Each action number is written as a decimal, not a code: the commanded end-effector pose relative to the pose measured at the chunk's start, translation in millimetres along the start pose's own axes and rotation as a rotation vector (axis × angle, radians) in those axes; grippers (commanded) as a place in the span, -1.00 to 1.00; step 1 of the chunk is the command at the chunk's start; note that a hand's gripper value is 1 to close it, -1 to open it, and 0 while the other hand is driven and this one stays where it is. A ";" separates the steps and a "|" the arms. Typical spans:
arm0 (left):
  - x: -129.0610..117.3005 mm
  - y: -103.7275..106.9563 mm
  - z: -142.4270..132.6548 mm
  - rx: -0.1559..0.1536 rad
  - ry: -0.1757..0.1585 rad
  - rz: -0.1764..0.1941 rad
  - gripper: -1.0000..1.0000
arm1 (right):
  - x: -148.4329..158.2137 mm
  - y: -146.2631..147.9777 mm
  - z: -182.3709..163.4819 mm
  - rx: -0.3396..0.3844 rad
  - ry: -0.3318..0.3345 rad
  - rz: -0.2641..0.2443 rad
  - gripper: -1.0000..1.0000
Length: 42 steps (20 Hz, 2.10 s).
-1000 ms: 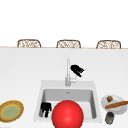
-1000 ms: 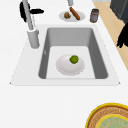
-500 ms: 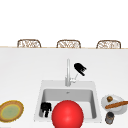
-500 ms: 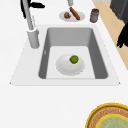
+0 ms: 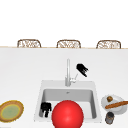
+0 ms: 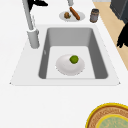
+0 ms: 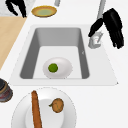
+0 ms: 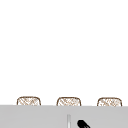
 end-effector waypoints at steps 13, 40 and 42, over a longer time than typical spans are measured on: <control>0.0 0.0 0.0 0.000 0.000 0.000 0.00 | -18.7 45.4 21.4 -0.120 -0.160 -0.084 -1.00; 0.0 0.0 0.0 0.000 0.000 0.000 0.00 | -7.3 152.1 69.0 -0.163 -0.487 -0.285 -1.00; 0.0 0.0 0.0 0.000 0.000 0.000 0.00 | -17.0 169.7 79.7 -0.239 -0.483 -0.319 -1.00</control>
